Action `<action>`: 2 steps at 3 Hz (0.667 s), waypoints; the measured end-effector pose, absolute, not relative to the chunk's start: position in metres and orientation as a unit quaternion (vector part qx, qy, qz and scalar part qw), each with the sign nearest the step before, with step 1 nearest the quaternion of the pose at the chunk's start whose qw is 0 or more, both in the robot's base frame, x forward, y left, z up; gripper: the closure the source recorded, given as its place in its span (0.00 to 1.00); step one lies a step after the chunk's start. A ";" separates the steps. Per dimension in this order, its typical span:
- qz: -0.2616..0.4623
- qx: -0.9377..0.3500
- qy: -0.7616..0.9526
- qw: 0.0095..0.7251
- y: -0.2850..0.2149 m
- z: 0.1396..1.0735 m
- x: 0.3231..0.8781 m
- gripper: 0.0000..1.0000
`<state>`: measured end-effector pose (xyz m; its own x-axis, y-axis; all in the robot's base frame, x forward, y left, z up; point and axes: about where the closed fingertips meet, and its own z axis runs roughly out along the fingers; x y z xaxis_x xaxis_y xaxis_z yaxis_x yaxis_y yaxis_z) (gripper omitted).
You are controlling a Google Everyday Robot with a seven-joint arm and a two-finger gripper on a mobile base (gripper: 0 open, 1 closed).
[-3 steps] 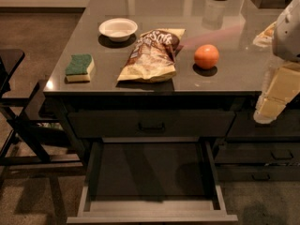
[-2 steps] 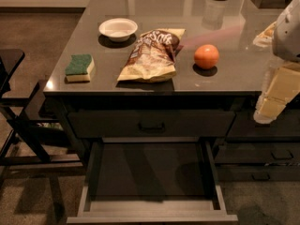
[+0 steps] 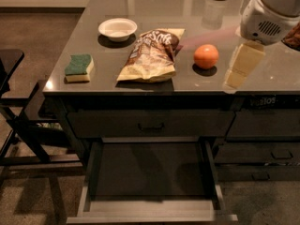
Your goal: Place orange into middle drawer
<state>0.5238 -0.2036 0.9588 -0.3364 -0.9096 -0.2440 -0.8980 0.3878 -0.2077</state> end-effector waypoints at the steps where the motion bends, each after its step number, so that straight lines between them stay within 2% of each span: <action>1: -0.018 -0.553 0.817 0.161 -0.204 0.959 0.524 0.00; 2: -0.014 -0.543 0.822 0.170 -0.199 0.954 0.550 0.00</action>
Offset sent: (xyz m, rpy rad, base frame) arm 0.0598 0.0081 -0.0113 0.0416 -0.0063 -0.0474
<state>0.5502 -0.1993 0.9545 -0.3521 -0.8981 -0.2635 -0.8884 0.4093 -0.2080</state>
